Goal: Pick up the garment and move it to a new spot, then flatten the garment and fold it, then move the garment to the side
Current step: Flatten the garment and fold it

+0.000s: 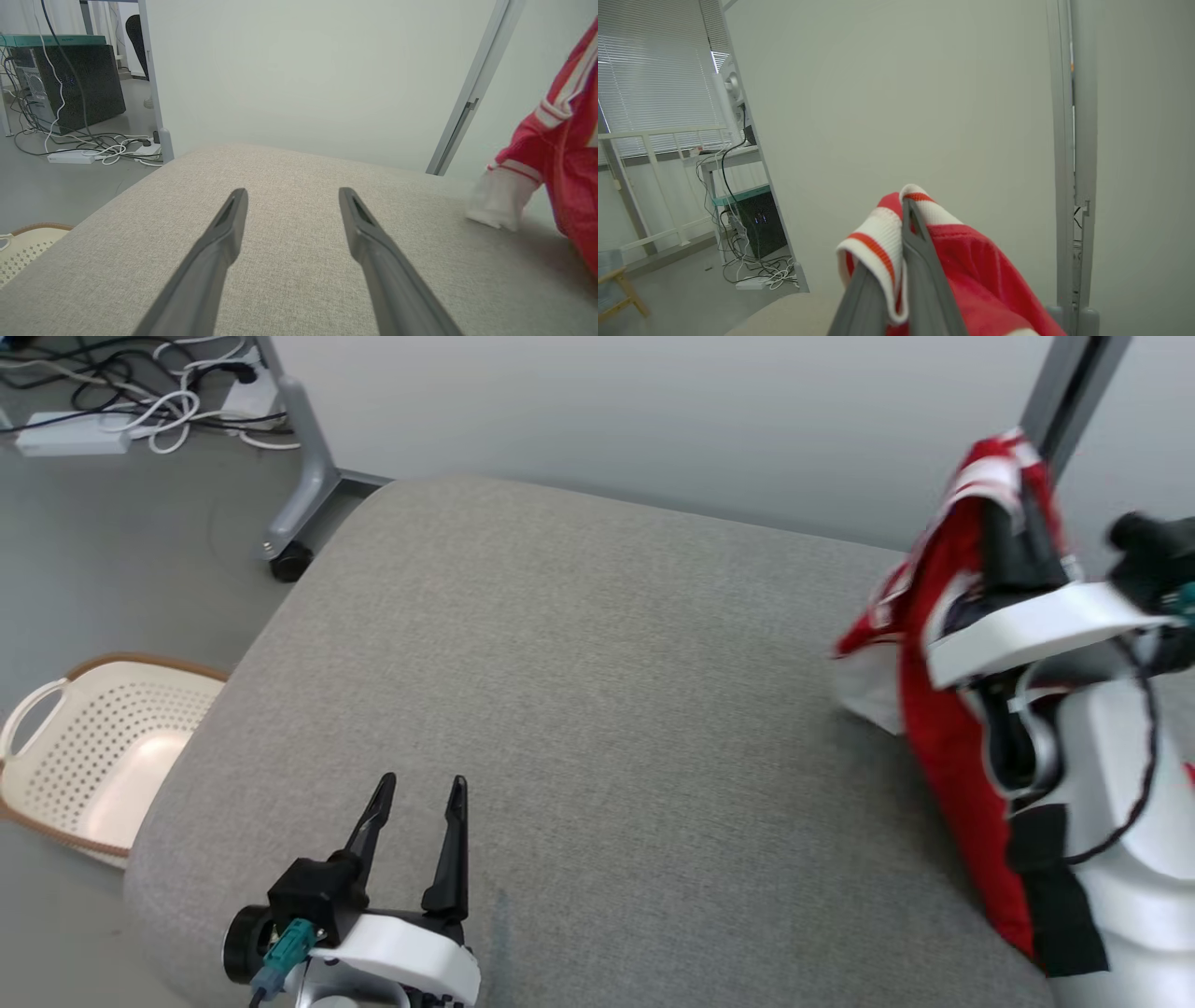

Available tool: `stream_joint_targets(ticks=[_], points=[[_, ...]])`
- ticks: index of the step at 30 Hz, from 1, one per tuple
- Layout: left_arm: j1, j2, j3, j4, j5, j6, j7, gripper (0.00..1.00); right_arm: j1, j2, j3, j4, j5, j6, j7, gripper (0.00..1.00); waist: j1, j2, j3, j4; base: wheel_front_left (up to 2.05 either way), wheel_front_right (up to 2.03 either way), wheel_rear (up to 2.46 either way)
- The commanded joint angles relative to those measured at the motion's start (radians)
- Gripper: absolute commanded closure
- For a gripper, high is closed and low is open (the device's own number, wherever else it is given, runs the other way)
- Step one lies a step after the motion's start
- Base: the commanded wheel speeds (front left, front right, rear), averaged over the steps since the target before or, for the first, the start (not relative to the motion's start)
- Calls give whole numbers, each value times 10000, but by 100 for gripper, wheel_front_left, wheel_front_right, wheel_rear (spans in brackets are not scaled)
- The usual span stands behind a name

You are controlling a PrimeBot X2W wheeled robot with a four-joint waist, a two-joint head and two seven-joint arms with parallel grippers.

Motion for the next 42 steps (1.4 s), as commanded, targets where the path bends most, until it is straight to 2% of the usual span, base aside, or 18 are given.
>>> stream_joint_targets(ticks=[1,4,5,12,13,15,16,17,22,26,37,42], points=[[-172,35,-69,4,-94,-5,-22,0,-244,-28,412,477,267,5,-248,100,0,0,94,322,0,0,0],[-265,40,-237,56,-183,44,-22,0,-580,-25,1594,1719,839,5,-575,100,0,0,160,666,0,0,0],[-265,40,-237,56,-183,44,-22,0,-580,-25,1594,1719,839,5,-575,100,0,0,160,666,0,0,0],[-271,37,-549,136,-321,99,-22,0,-1338,-36,3960,3870,1773,5,-965,100,0,0,229,1331,0,0,0],[-272,35,-583,148,-347,105,-22,0,-1406,-40,4157,4141,1878,5,-972,96,0,0,237,1402,0,0,0],[-283,35,-644,170,-355,126,-22,0,-1461,-38,4564,4666,2107,5,-1010,61,0,0,250,1513,0,0,0],[-281,37,-660,174,-362,137,-22,0,-1499,-34,4723,4880,2223,5,-1027,35,0,0,252,1548,0,0,0],[-273,36,-674,176,-370,143,-22,0,-1553,-35,4908,5070,2301,5,-1045,0,0,0,259,1575,0,0,0],[-160,36,-617,126,-345,214,-22,0,-1642,-38,5899,5481,3069,5,-1069,0,0,0,280,1436,0,0,0],[-118,36,-542,123,-244,186,-22,0,-1779,-39,6277,5446,3393,5,-1113,0,0,0,199,1095,0,0,0],[132,38,-206,104,35,79,-20,0,-1237,-31,5261,4743,2711,5,-1120,0,0,0,-37,-379,0,0,0],[14,42,-248,150,84,-9,-22,0,-938,-25,5653,4930,2628,5,-1027,0,0,0,-75,-695,0,0,0]])
